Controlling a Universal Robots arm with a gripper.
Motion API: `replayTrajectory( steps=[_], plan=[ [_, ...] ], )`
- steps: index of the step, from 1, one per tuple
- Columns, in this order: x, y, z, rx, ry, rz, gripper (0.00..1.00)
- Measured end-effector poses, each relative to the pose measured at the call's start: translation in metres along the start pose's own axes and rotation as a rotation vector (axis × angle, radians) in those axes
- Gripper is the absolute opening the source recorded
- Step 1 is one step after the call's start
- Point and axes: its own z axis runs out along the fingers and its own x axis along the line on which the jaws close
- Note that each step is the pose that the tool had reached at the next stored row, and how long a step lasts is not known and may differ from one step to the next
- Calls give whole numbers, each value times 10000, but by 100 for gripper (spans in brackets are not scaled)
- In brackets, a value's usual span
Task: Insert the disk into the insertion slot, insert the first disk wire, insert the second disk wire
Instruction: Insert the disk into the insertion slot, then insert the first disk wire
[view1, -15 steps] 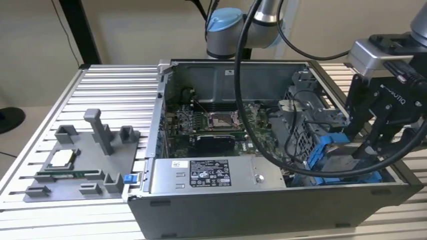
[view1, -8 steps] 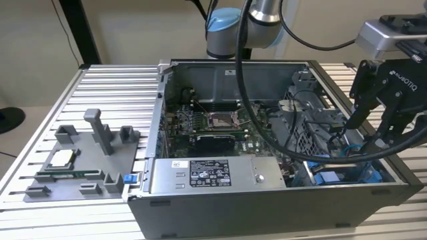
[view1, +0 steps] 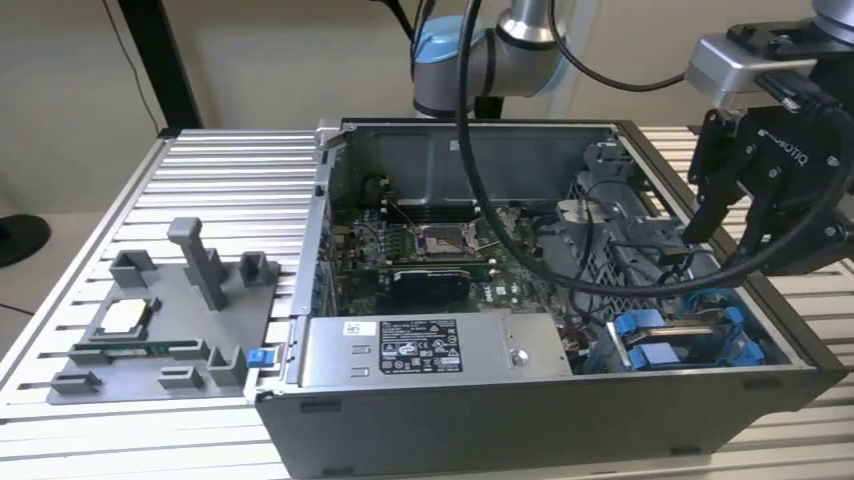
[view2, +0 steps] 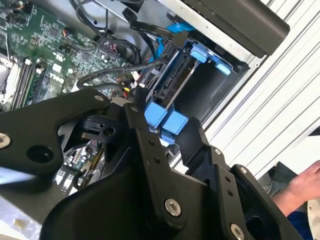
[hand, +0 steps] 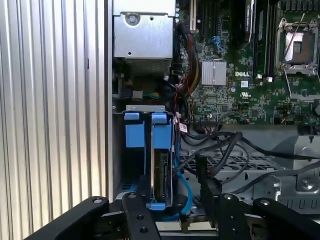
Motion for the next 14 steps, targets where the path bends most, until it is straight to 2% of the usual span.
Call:
replayTrajectory(
  steps=[5,14],
  plan=[
    [-90,53,26,2,-1,26,100],
    [-103,108,80,12,-16,391,100]
  ],
)
